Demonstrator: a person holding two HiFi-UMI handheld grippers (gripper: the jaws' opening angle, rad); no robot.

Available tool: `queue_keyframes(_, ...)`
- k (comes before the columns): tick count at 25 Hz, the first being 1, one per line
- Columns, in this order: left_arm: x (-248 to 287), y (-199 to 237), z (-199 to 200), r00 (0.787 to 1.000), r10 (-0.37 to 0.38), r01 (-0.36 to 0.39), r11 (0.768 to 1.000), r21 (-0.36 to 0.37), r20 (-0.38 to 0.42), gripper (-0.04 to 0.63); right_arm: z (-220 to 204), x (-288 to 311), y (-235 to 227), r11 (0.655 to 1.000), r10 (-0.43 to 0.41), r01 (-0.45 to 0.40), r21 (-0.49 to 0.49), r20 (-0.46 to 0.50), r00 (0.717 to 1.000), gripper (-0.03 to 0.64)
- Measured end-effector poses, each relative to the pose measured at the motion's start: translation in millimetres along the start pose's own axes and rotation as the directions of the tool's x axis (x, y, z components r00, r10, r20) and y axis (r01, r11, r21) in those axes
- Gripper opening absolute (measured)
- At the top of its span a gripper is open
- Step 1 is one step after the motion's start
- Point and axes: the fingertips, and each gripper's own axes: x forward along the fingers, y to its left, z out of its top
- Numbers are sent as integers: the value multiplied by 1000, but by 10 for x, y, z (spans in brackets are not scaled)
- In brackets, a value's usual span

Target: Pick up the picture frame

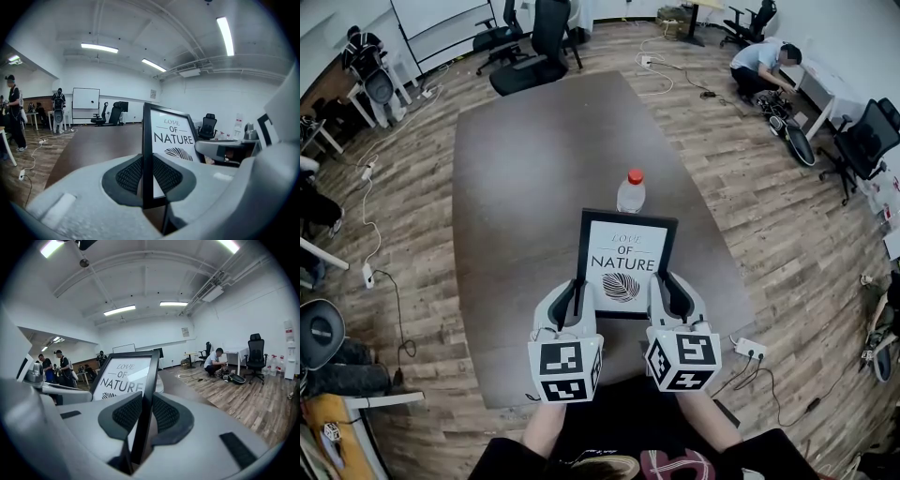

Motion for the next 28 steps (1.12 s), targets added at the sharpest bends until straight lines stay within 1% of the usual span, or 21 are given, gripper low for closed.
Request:
queue_keyframes(22, -17, 25, -95, 1000, 10, -10, 1000, -12, -11, 73, -77, 7, 29, 1000, 7, -7, -14, -8, 1000, 80)
queue_keyframes(28, -10, 15, -119, 1000, 15, -15, 1000, -6, -16, 72, -95, 8, 18, 1000, 10, -10, -19, -12, 1000, 80)
